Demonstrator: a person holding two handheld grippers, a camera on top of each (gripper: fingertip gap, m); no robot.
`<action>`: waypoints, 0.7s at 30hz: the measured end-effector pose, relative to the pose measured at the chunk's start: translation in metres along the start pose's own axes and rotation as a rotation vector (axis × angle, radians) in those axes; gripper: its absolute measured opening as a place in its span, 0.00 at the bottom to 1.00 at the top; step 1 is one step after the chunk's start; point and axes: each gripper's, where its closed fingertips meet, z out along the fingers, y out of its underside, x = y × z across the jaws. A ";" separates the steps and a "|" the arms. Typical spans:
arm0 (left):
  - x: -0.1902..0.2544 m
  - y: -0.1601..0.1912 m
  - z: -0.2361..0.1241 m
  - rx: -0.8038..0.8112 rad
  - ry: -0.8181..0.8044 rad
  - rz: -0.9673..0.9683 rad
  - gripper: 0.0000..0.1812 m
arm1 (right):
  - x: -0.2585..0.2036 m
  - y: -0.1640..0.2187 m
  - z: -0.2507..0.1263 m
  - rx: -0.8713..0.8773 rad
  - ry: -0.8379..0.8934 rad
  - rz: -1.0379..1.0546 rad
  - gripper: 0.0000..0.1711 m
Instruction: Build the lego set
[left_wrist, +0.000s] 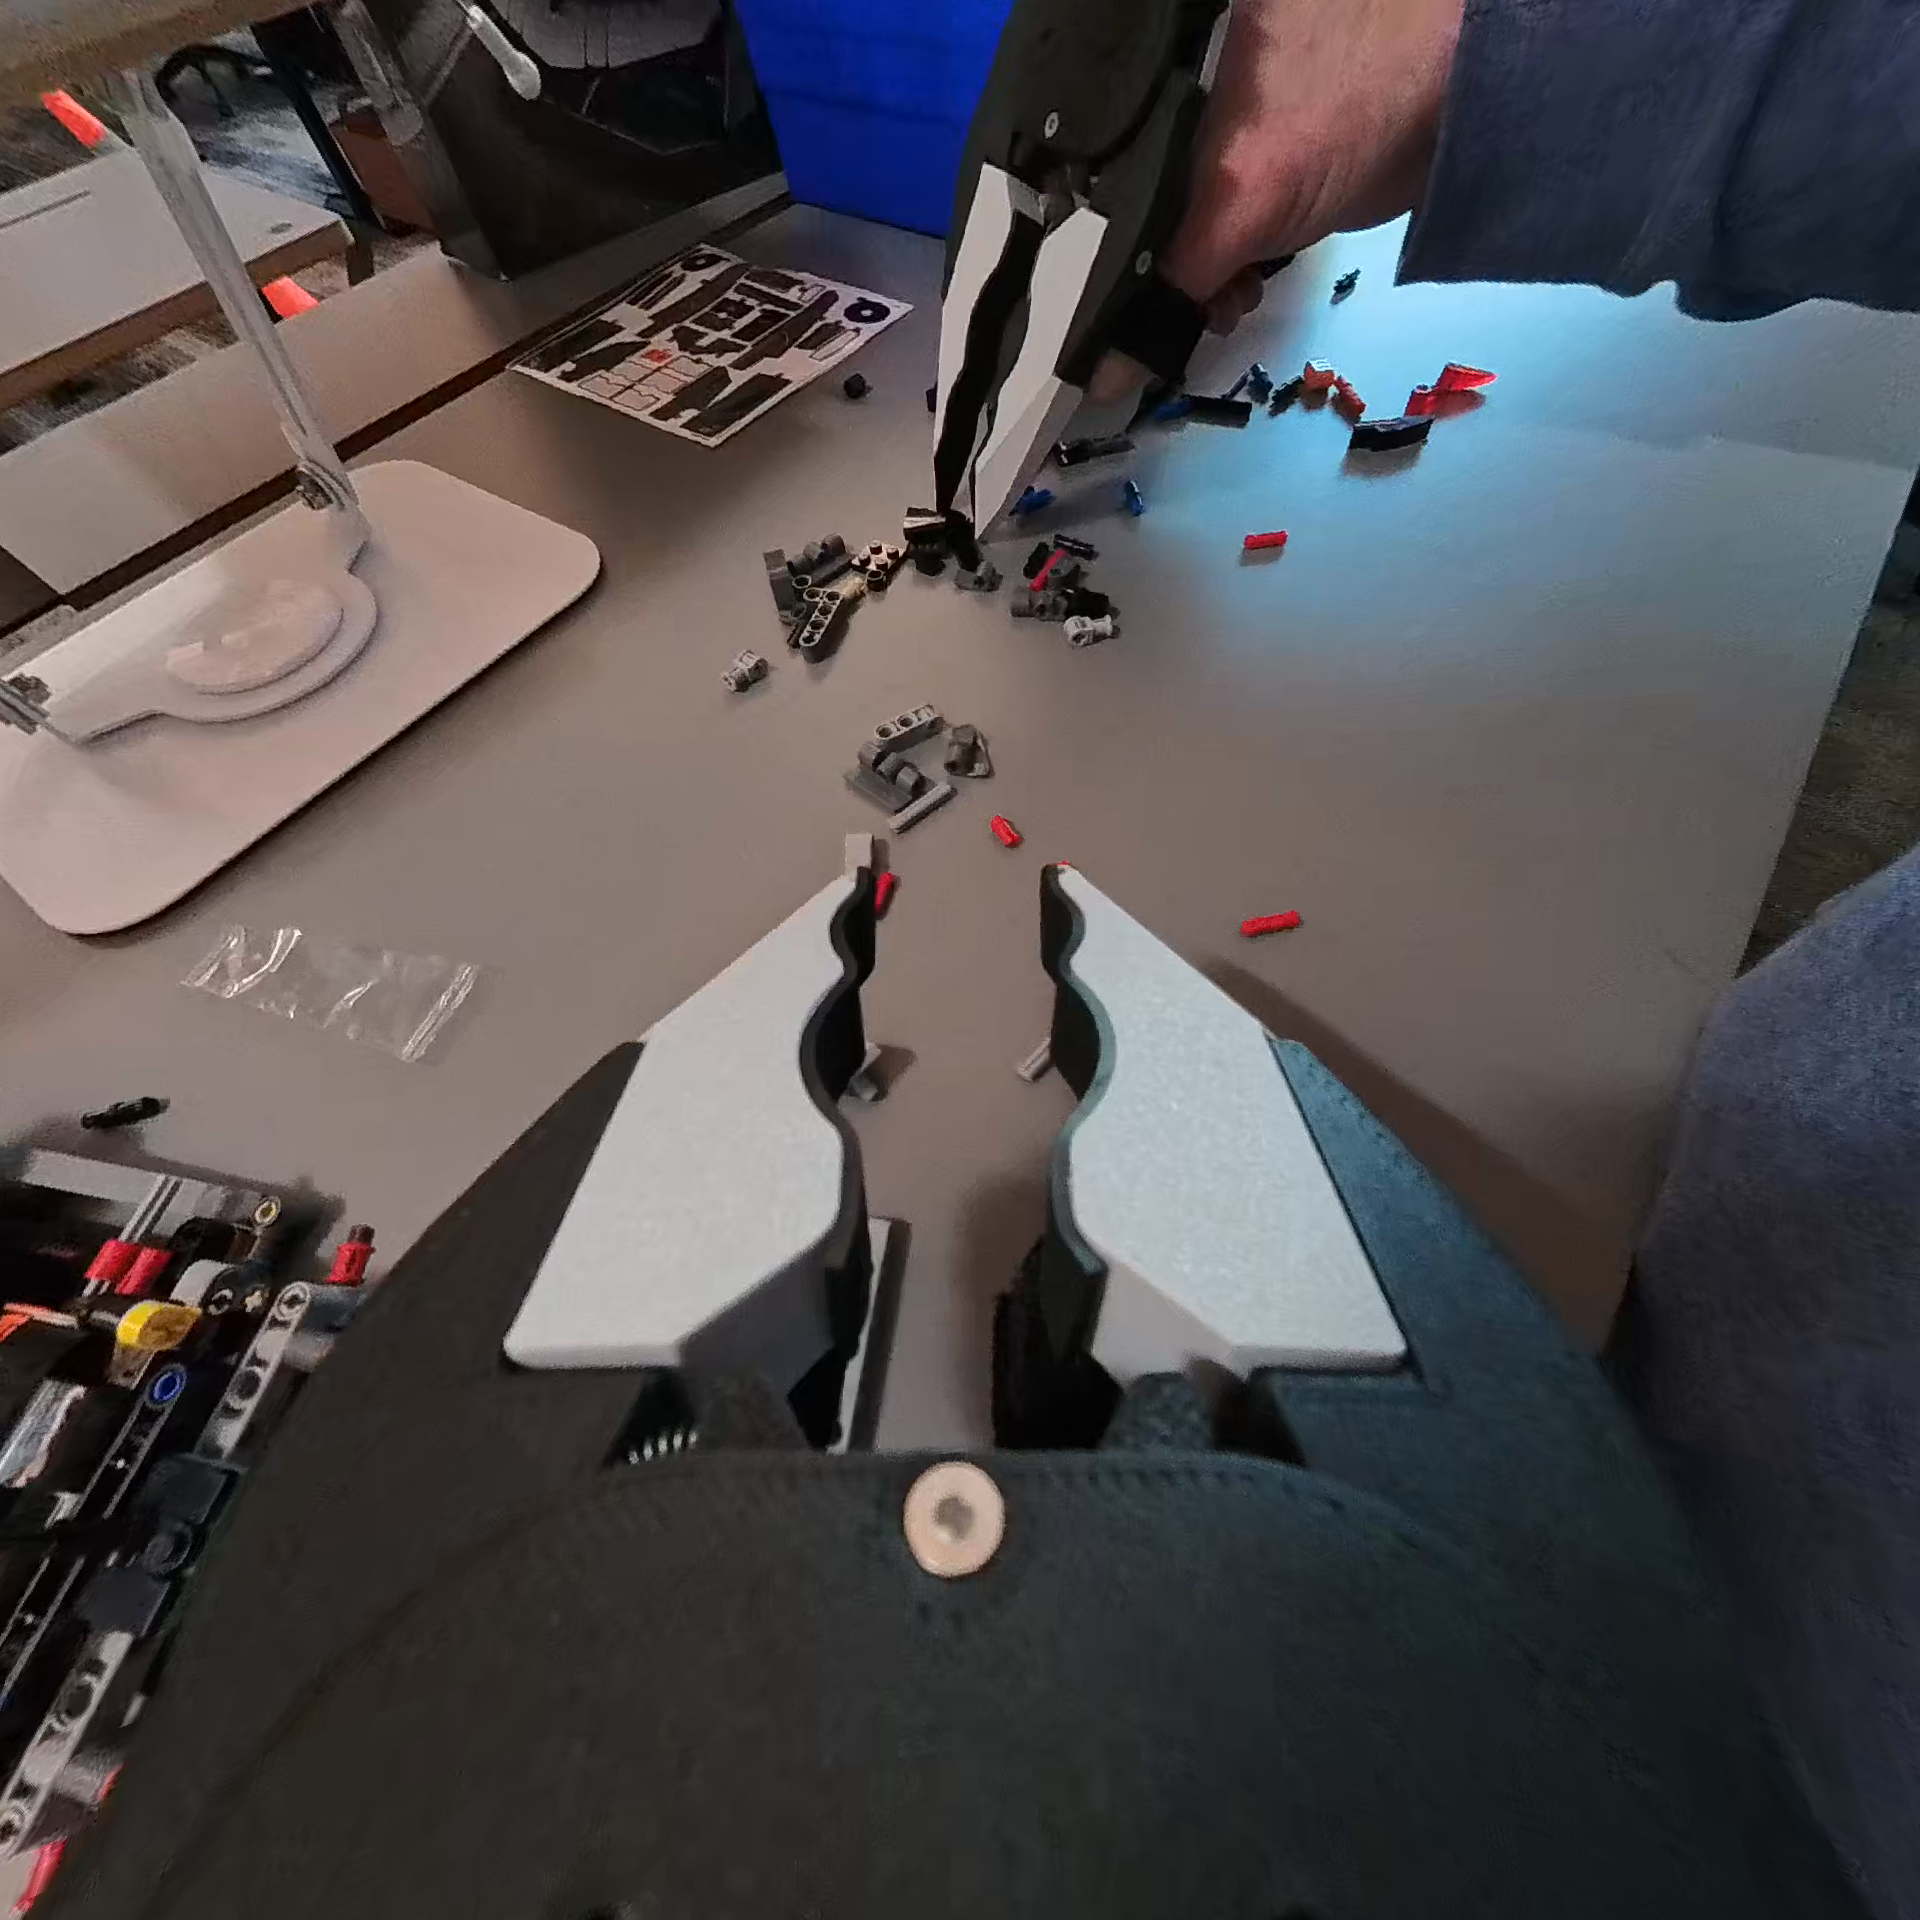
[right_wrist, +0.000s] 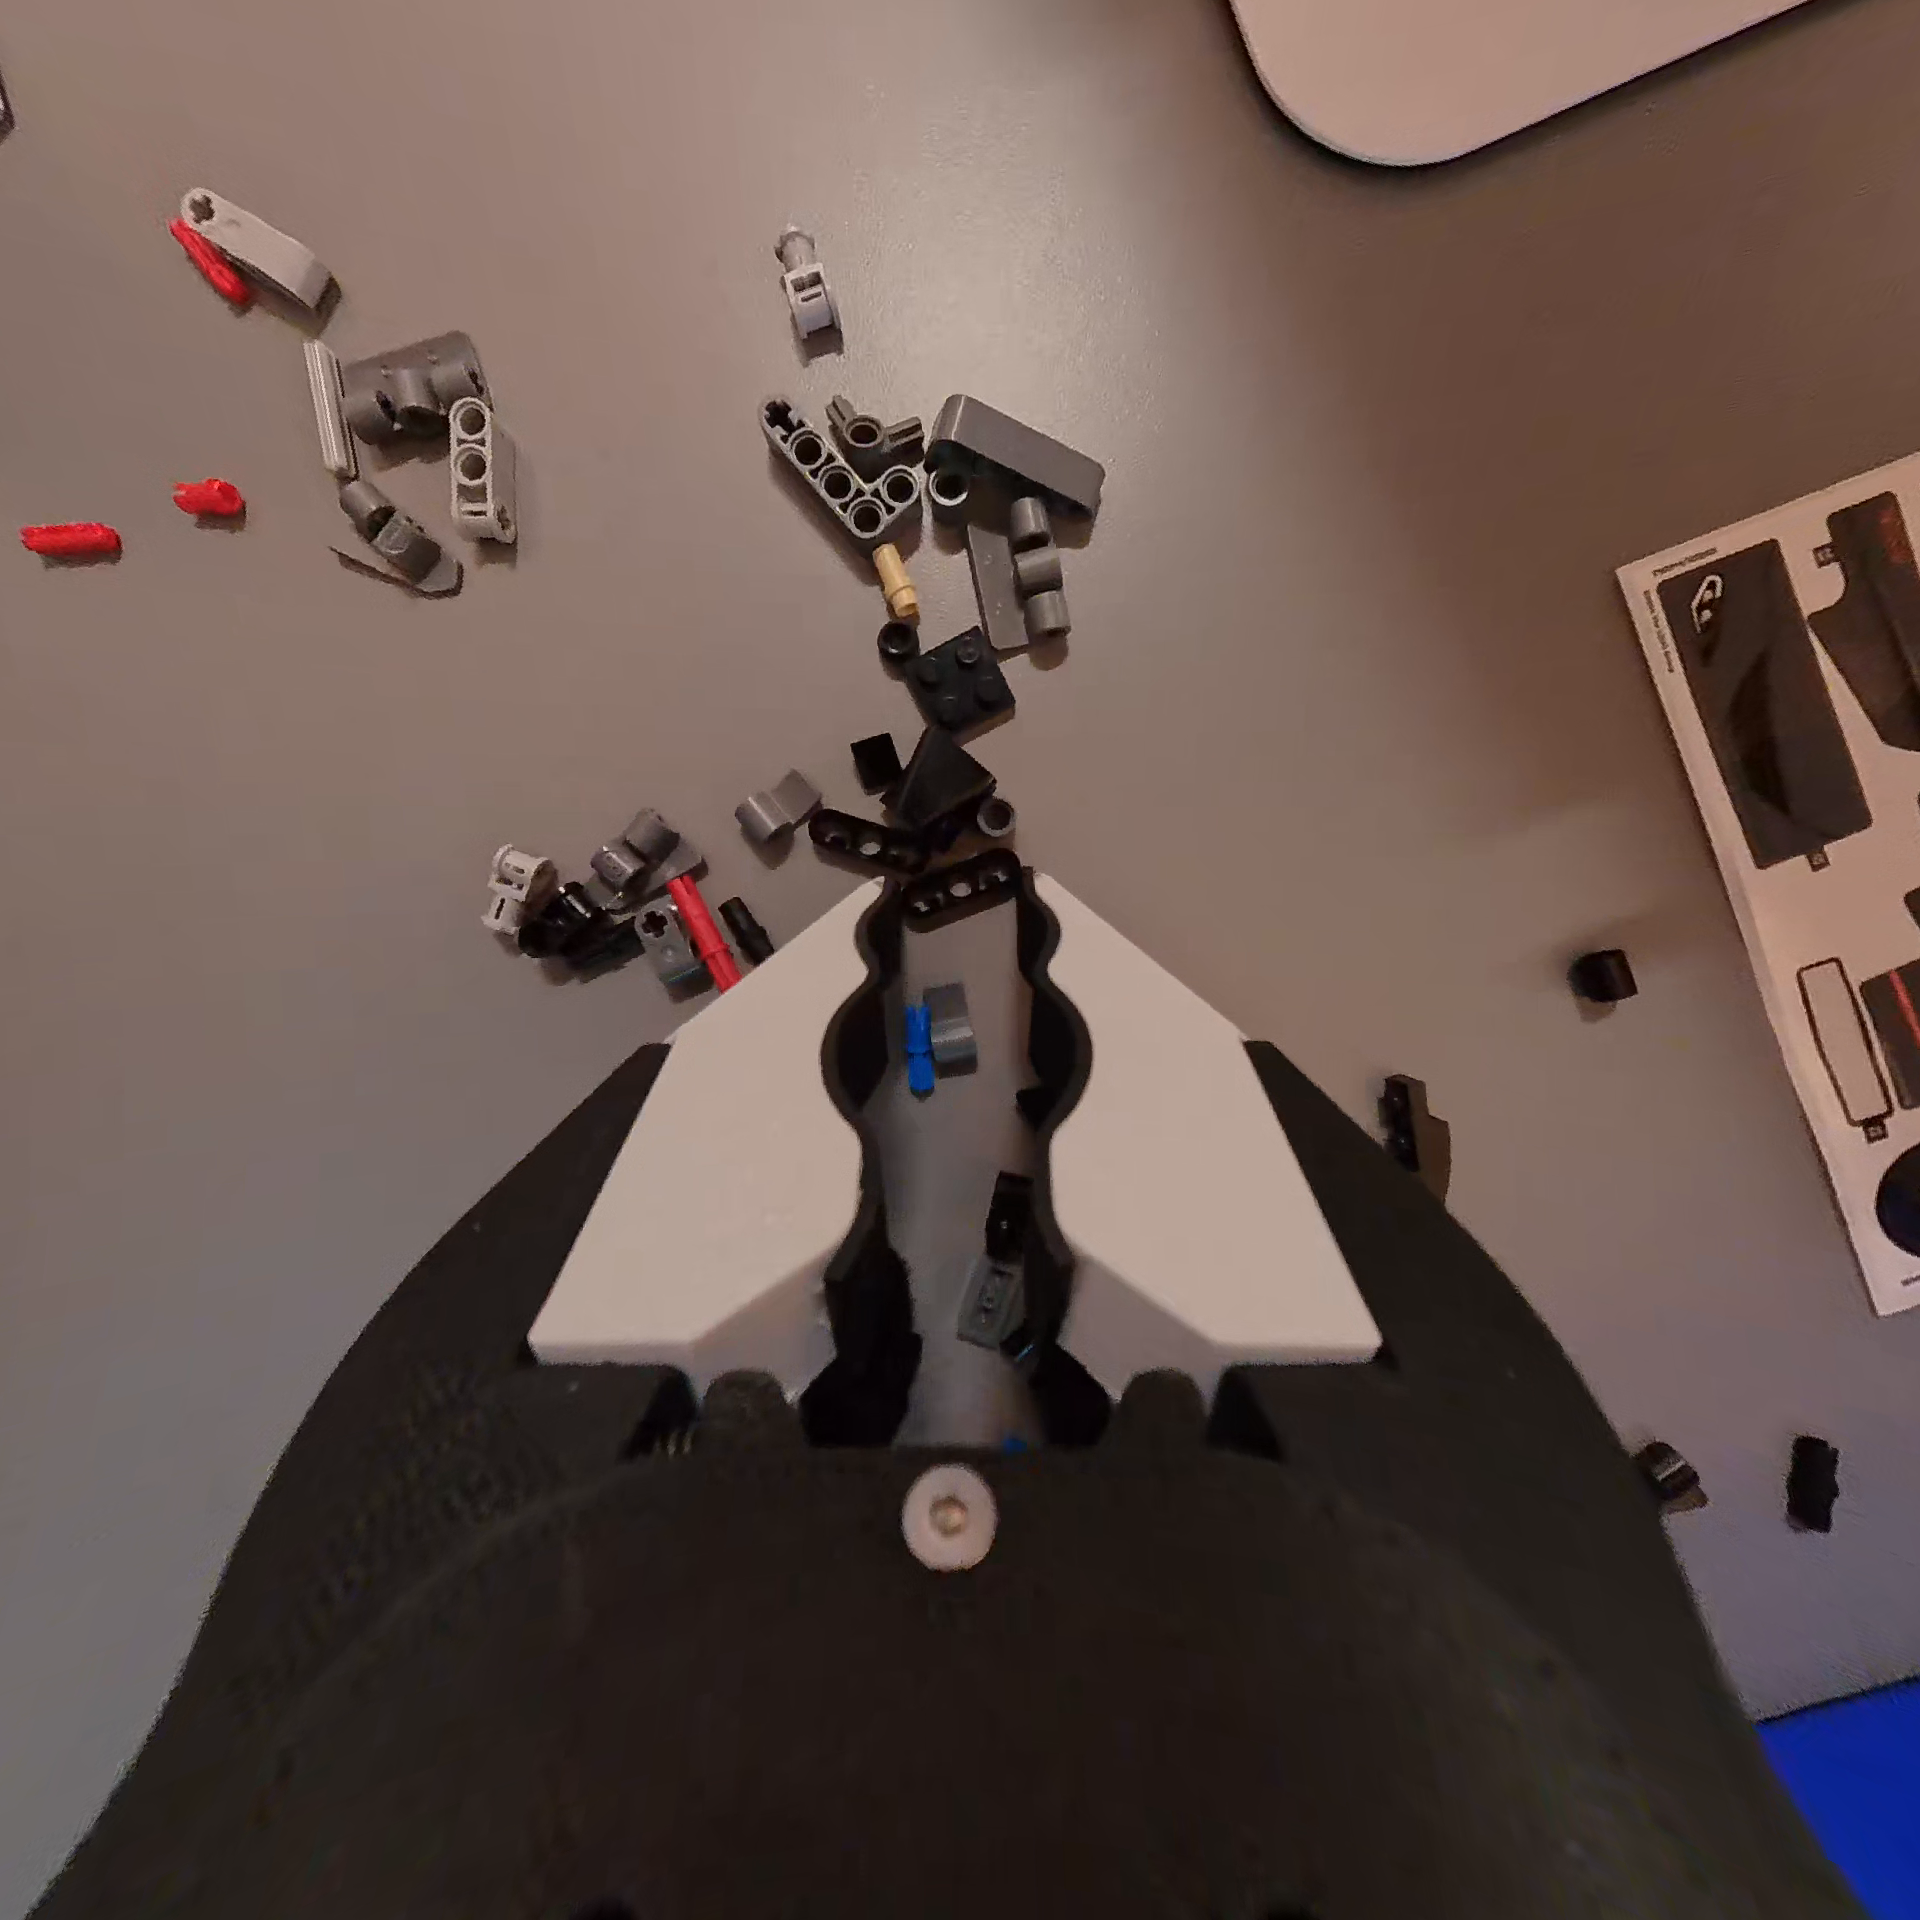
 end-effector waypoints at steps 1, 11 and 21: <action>-0.001 -0.001 0.000 0.002 -0.001 0.000 0.17 | 0.000 0.000 0.000 -0.001 0.001 0.005 0.11; -0.010 0.003 -0.008 0.005 -0.007 -0.003 0.17 | 0.005 0.007 -0.004 -0.020 0.015 0.024 0.10; -0.020 0.007 -0.014 0.005 0.002 -0.004 0.17 | -0.004 0.004 -0.008 -0.021 0.094 0.349 0.14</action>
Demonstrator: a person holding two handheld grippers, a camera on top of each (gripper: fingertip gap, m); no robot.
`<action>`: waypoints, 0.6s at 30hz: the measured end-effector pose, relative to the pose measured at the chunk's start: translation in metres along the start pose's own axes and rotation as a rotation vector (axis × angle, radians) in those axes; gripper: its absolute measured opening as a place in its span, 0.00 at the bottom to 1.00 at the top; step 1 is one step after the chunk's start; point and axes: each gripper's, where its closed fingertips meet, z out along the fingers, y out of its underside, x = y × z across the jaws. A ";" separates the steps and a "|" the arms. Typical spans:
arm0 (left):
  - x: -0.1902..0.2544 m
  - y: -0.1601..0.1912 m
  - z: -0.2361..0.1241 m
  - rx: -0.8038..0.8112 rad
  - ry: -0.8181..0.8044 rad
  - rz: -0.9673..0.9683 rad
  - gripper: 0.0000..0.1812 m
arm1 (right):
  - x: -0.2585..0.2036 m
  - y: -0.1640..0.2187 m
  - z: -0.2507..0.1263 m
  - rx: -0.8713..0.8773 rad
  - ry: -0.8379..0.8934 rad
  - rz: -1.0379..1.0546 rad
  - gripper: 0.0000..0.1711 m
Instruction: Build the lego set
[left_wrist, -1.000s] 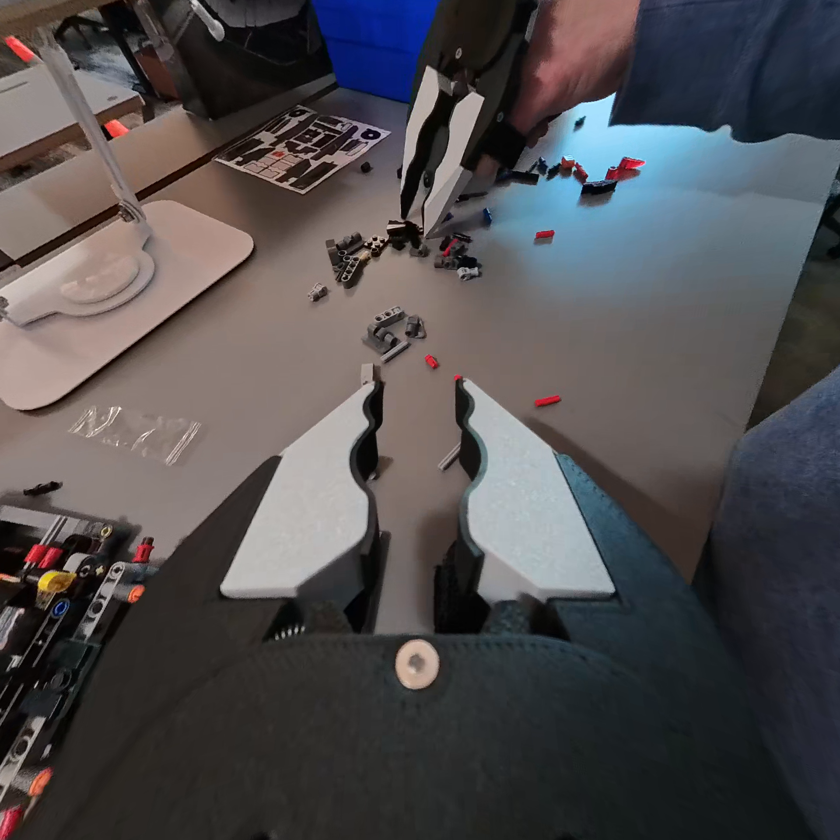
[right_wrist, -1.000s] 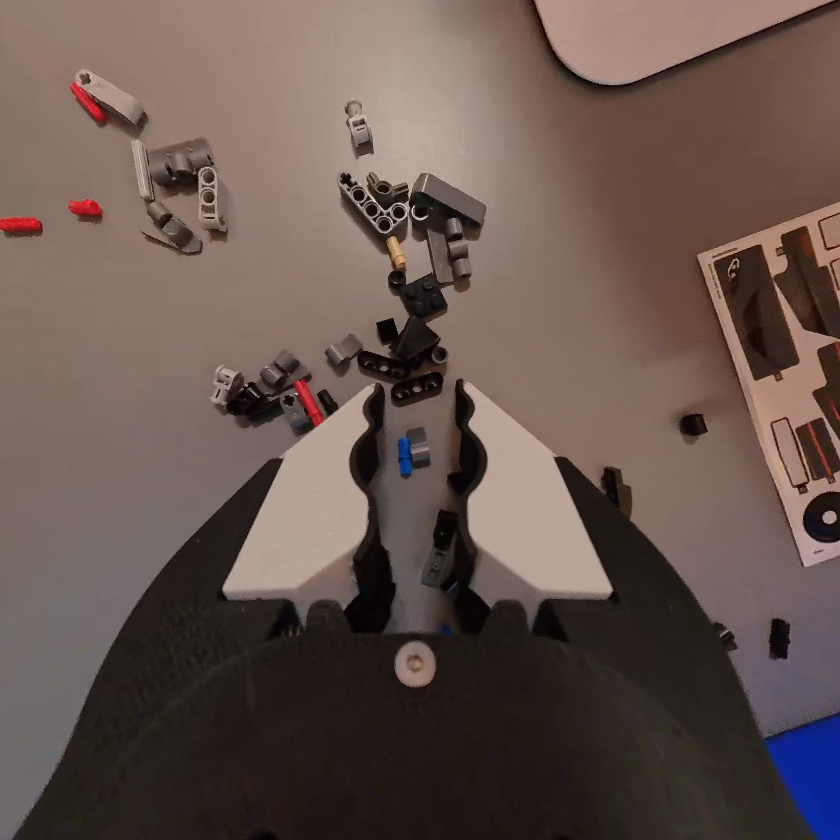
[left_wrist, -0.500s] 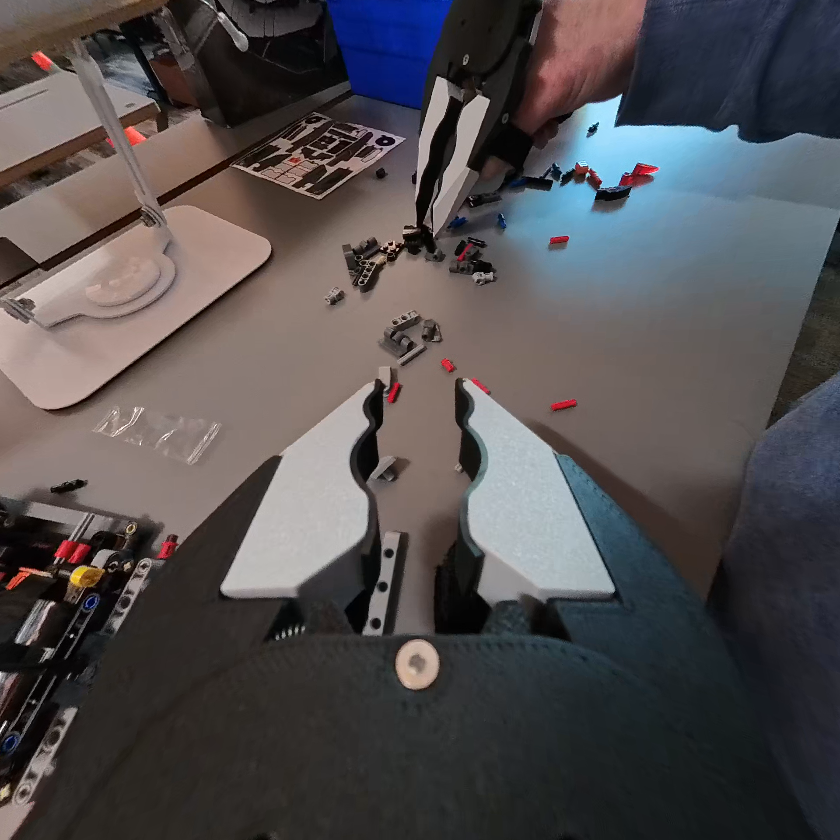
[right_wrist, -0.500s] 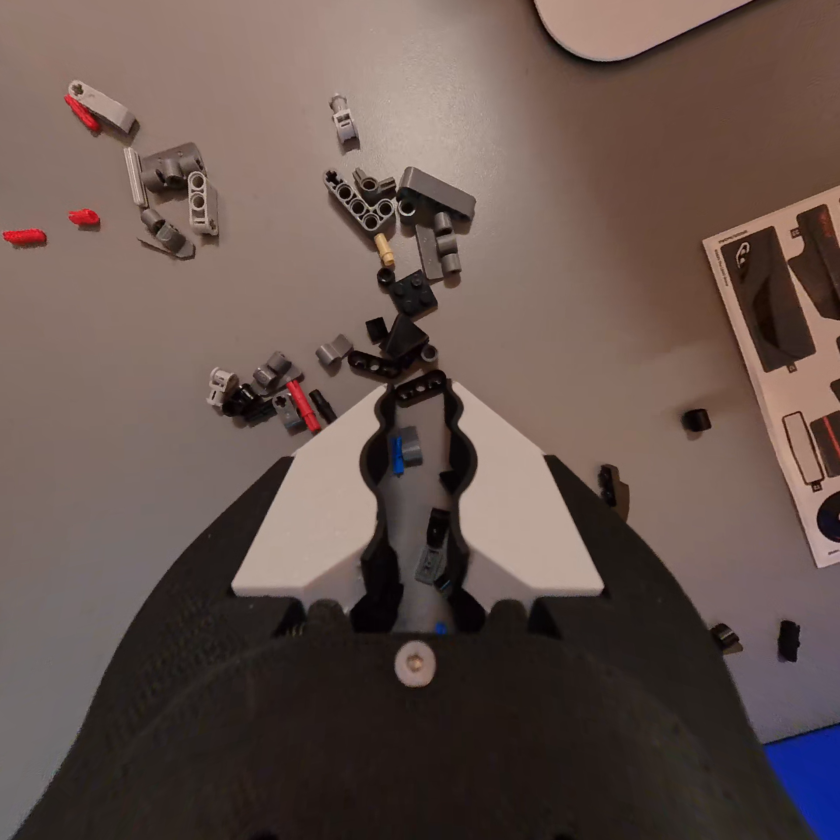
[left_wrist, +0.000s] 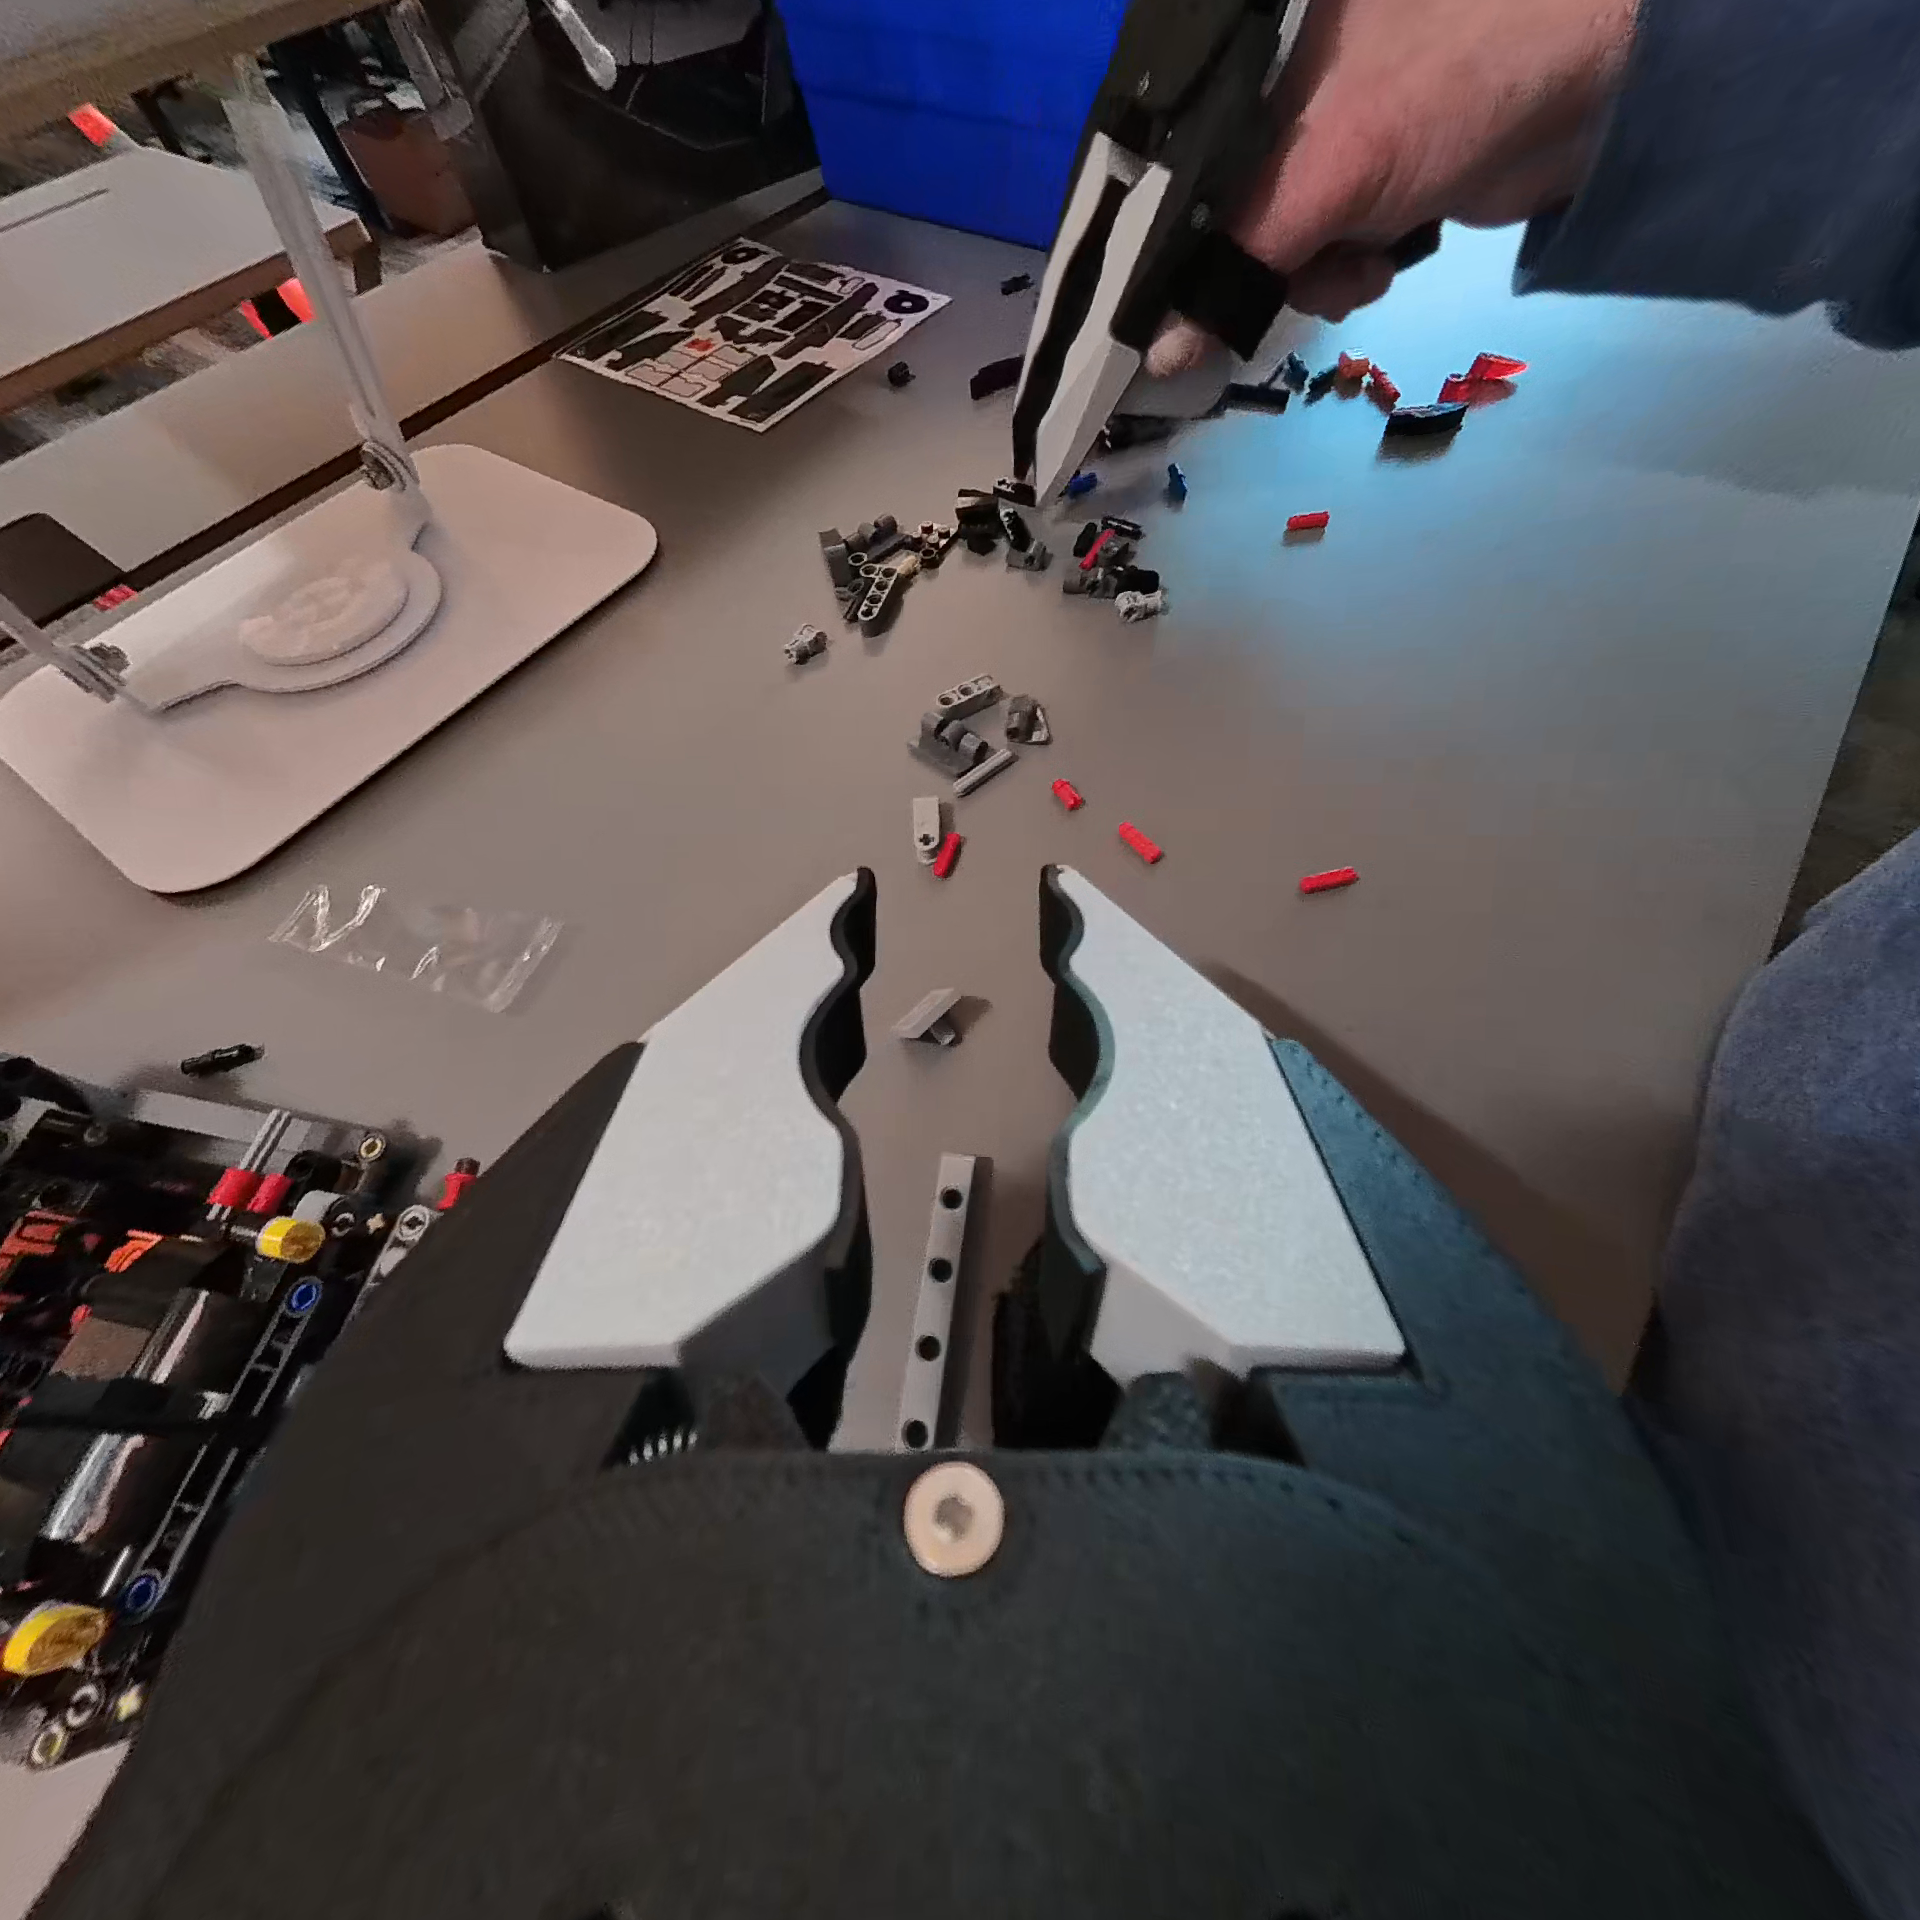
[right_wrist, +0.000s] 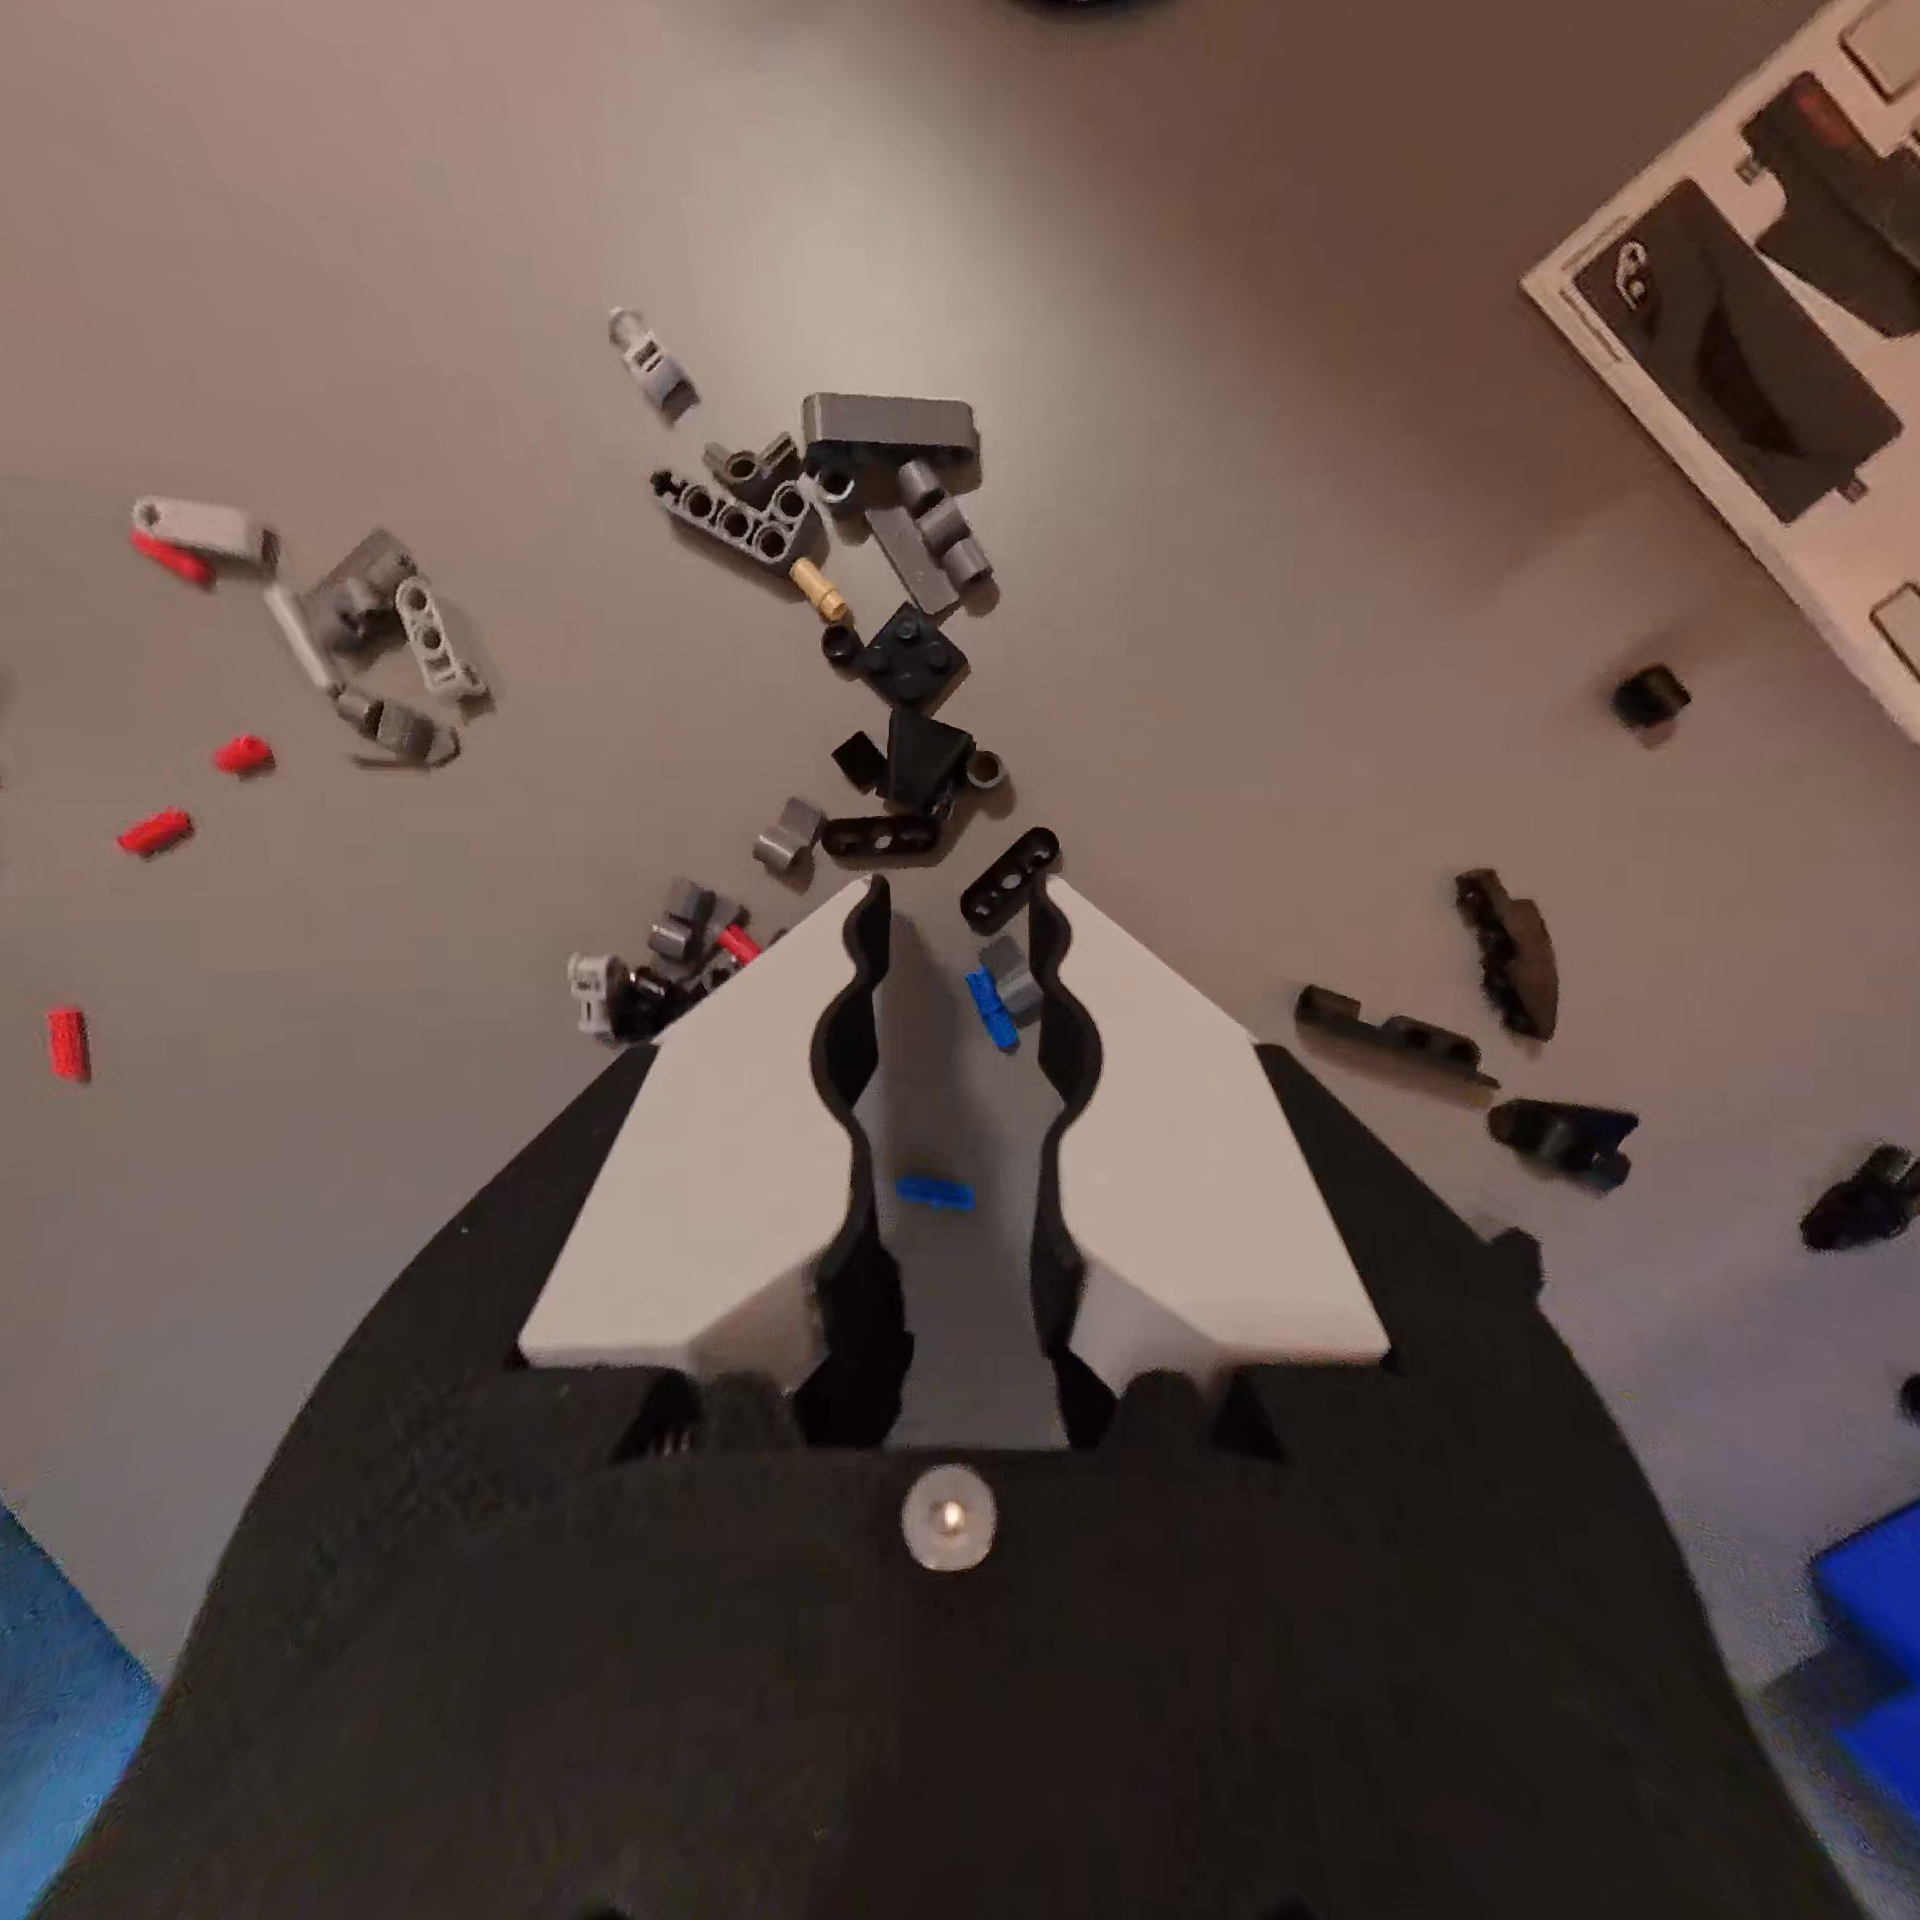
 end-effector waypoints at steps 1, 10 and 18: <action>-0.001 0.000 0.000 0.001 0.002 0.002 0.17 | 0.001 -0.001 0.002 0.005 0.022 0.027 0.14; -0.007 0.002 -0.005 0.008 0.012 0.006 0.17 | 0.014 -0.001 0.005 0.007 0.111 0.050 0.03; -0.011 0.007 -0.015 0.021 0.006 -0.005 0.16 | 0.013 -0.003 0.002 0.042 0.100 0.030 0.02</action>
